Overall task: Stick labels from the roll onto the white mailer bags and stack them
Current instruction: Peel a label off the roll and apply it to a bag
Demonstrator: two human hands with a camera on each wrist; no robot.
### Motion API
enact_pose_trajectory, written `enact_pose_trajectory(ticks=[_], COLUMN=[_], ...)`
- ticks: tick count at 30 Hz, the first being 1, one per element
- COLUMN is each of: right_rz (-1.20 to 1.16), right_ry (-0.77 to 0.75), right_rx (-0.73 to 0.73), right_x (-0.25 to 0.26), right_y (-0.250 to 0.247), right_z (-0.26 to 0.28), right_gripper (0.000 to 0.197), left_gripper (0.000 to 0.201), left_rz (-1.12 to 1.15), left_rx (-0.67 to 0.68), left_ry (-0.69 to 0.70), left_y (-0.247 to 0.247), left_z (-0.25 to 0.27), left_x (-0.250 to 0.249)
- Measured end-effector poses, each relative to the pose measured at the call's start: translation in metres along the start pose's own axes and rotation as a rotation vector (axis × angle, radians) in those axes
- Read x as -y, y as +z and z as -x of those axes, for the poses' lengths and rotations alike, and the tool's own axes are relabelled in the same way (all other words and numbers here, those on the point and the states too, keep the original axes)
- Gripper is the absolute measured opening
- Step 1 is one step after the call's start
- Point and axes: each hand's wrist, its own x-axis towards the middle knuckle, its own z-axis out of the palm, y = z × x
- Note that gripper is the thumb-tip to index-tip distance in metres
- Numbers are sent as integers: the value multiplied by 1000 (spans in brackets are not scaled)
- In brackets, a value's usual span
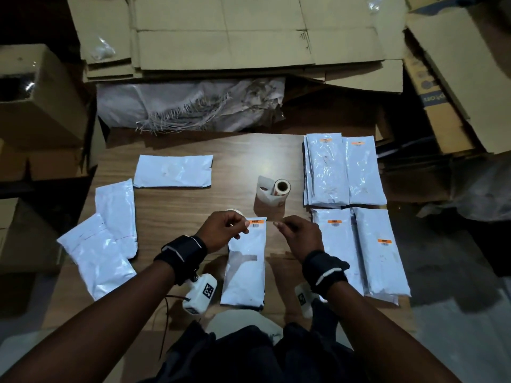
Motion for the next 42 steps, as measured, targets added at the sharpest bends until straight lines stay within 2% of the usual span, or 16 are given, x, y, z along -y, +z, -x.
enact_pose_trajectory(ticks=[2, 4, 6, 12, 21, 25, 34, 42], right_rz=[-64, 0, 32, -56, 67, 104, 127, 157], right_ry=[-3, -44, -52, 100, 219, 258, 315, 323], right_rx=[107, 224, 282, 276, 279, 273, 267, 277], right_x=[2, 5, 6, 4, 11, 12, 12, 12], right_y=[5, 12, 19, 37, 63, 69, 72, 74], right_z=[-1, -1, -1, -4, -16, -15, -9, -8], right_gripper=[17, 23, 21, 9, 14, 18, 17, 22], left_gripper=[15, 14, 12, 13, 17, 17, 16, 16], left_rz=[-62, -124, -140, -226, -437, -485, -589, -634], left_rx=[22, 44, 62, 67, -37, -63, -135, -149], left_ry=[-8, -18, -18, -43, -131, -161, -93, -110], left_y=[-2, -2, 0, 3, 6, 15, 29, 34], left_z=[-5, -8, -11, -16, -26, -27, -26, -25], left_x=[11, 20, 26, 40, 56, 60, 68, 70])
